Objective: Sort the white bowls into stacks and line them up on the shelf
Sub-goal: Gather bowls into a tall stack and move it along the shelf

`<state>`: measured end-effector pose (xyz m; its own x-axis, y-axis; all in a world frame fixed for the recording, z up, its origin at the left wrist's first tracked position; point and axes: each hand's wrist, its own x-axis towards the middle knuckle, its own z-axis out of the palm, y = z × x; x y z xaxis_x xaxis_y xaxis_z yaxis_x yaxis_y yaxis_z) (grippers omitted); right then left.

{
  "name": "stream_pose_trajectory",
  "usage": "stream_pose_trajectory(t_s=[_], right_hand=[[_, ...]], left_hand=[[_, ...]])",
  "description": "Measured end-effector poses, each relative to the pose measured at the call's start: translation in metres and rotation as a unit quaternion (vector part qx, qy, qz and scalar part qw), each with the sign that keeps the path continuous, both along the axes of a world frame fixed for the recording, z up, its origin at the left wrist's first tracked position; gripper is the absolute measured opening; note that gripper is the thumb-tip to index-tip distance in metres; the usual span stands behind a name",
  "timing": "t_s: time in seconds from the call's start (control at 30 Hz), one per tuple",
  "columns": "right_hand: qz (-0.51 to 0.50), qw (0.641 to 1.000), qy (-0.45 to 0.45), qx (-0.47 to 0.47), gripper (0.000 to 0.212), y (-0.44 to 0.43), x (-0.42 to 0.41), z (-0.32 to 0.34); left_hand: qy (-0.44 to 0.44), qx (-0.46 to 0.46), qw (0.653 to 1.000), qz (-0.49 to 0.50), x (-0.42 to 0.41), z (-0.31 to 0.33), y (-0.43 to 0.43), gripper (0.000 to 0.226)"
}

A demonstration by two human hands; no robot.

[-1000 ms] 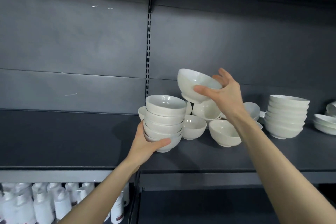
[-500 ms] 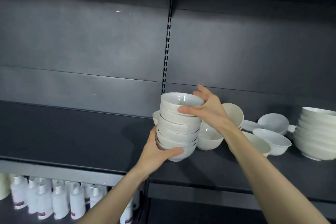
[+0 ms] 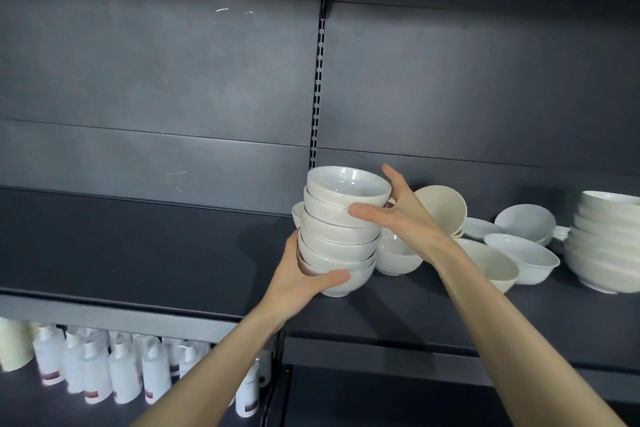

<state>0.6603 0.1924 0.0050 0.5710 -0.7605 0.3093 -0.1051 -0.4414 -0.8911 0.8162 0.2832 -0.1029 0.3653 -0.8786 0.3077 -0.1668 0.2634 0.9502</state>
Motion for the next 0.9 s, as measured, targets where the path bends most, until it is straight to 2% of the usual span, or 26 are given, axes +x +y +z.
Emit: stream_pose_trajectory(t_s=[0.17,0.27,0.33,0.67,0.9], right_hand=[[-0.004,1.000,-0.004,0.008,0.106,-0.004,0.000,-0.005],[-0.015,0.999,0.030,-0.005,0.124,-0.003,0.001,-0.009],[-0.017,0.999,0.036,-0.008,0.129,-0.004,0.002,-0.010],[-0.012,0.999,0.049,-0.005,0.128,-0.003,0.003,-0.010],[0.015,0.999,0.023,0.026,0.107,-0.005,-0.006,-0.014]], left_hand=[[-0.004,0.000,1.000,-0.001,0.001,-0.001,0.000,0.097],[-0.006,-0.003,1.000,-0.004,0.000,-0.001,0.000,0.097],[-0.007,-0.005,1.000,-0.005,0.000,-0.001,0.000,0.096],[-0.014,-0.015,1.000,-0.007,-0.003,0.002,0.001,0.086],[-0.033,-0.016,0.999,-0.014,-0.004,0.004,0.001,0.096]])
